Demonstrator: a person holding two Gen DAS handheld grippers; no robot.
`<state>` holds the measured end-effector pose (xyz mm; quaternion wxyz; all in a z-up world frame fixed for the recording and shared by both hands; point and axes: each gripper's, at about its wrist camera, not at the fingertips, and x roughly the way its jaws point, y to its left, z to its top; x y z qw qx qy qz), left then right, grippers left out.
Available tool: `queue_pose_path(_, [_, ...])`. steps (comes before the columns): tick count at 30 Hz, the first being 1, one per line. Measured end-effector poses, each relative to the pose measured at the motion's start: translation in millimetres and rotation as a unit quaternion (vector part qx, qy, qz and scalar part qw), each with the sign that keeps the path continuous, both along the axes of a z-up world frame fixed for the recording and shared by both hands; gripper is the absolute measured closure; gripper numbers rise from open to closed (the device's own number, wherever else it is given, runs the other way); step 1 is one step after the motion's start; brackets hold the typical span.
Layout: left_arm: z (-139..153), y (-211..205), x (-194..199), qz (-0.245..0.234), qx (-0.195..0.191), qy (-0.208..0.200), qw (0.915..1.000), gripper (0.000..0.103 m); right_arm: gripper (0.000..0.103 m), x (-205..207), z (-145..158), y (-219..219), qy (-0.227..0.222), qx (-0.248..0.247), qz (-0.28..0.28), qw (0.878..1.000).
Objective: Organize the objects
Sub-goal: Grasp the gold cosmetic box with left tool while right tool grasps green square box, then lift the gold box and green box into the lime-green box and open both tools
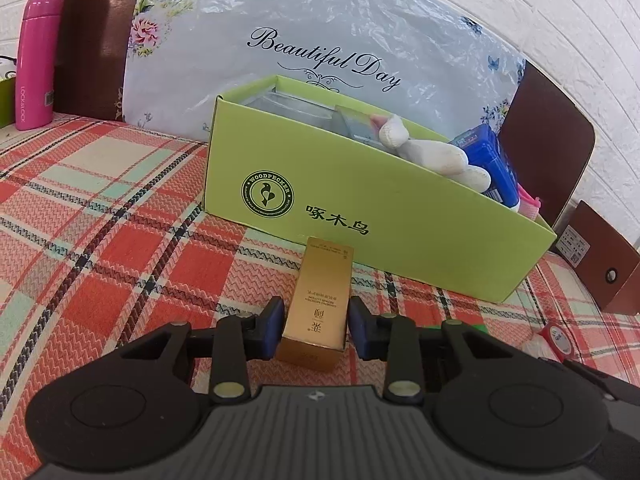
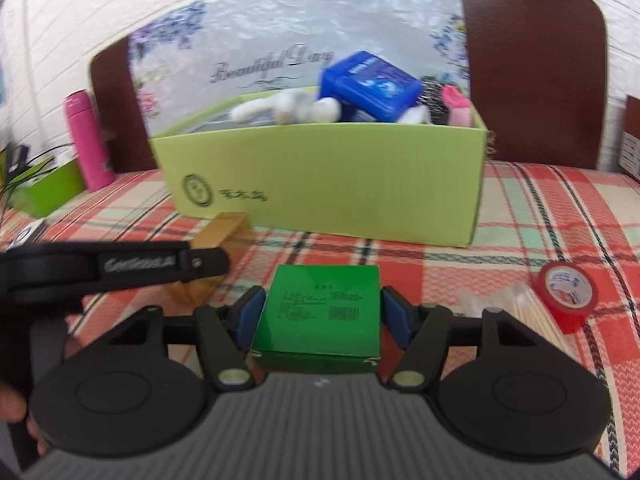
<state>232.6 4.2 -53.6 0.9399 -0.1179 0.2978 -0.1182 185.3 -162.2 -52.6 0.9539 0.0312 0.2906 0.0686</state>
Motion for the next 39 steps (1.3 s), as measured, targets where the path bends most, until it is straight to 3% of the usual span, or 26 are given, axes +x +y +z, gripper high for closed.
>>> queue_pose_path(5, [2,1,-6,-0.006,0.001,0.003,1.0,0.068,0.04,-30,1,9,0.002,-0.029,0.051,0.998])
queue_pose_path(8, [4,4,-10,-0.008,-0.011,0.0,0.9999,0.069,0.036,-40,2,11,0.0,-0.036,0.046,0.998])
queue_pose_path(10, [3,3,-10,-0.003,-0.008,0.0,1.0,0.068,0.027,-38,3,12,-0.001,-0.039,0.038,0.999])
queue_pose_path(15, [0,2,-8,0.002,-0.005,-0.002,1.0,0.067,0.027,-40,0,10,0.0,-0.04,0.04,0.998])
queue_pose_path(19, [-1,-2,-9,0.007,0.011,-0.012,0.9998,0.049,0.027,-41,-1,7,0.0,-0.035,0.037,0.999])
queue_pose_path(21, [-1,-5,-9,0.006,0.019,-0.014,0.9997,0.049,0.029,-40,-3,7,0.008,-0.033,0.04,0.999])
queue_pose_path(22, [-1,-6,-8,0.006,0.021,-0.015,0.9996,0.049,0.037,-40,-4,8,0.011,-0.032,0.044,0.998])
queue_pose_path(24, [-2,-7,-7,0.002,0.025,-0.015,0.9996,0.053,0.041,-41,-3,10,0.008,-0.038,0.048,0.998])
queue_pose_path(26, [-2,-7,-7,0.0,0.025,-0.014,0.9996,0.068,0.041,-42,-4,11,0.004,-0.038,0.052,0.998])
queue_pose_path(32, [5,-3,-15,0.004,0.009,-0.029,0.9995,0.07,0.042,-49,2,4,-0.026,-0.017,0.042,0.999])
queue_pose_path(39, [35,-5,-45,-0.014,-0.015,-0.107,0.994,0.07,0.042,-58,21,-5,-0.082,-0.003,0.026,0.996])
